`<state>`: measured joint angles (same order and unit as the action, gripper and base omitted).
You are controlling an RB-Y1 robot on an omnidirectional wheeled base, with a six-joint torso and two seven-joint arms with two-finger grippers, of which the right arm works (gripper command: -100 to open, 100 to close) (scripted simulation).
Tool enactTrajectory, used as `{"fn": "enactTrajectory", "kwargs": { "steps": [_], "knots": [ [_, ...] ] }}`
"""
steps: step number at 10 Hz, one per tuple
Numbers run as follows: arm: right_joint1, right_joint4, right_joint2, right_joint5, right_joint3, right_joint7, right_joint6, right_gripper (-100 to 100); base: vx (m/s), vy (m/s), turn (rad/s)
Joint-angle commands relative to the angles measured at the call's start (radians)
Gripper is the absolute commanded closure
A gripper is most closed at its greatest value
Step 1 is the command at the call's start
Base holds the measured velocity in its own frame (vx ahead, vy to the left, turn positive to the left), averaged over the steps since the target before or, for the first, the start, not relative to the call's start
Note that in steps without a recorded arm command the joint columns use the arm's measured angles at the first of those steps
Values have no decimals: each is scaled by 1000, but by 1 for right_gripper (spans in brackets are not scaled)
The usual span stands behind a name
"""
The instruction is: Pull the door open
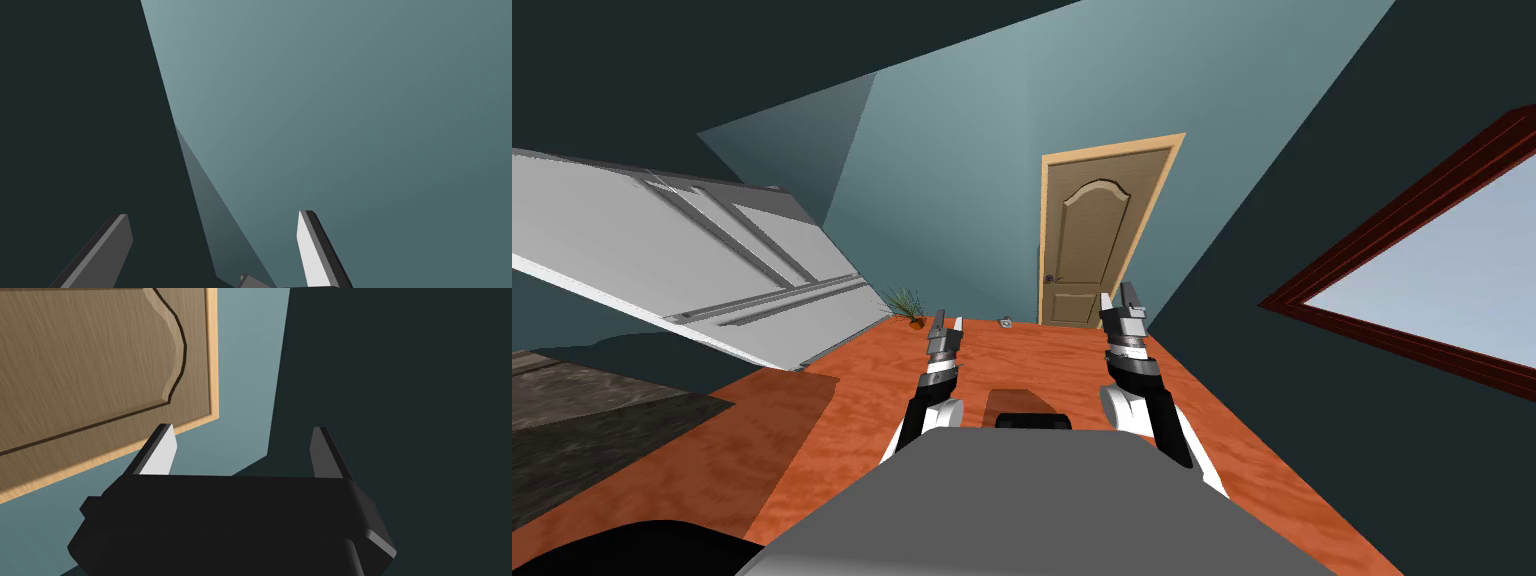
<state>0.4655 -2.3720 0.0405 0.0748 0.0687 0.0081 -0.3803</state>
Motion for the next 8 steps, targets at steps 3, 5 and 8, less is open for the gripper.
{"fn": "enactTrajectory", "kwargs": {
  "steps": [3,5,8],
  "knots": [
    [-24,70,-24,-9,-16,-3,-14,-100,69,3,49],
    [-40,119,-40,-16,-27,-5,-23,-100,91,-2,47],
    [-61,180,-58,-24,-40,-8,-35,-100,73,5,43]
  ]
}}
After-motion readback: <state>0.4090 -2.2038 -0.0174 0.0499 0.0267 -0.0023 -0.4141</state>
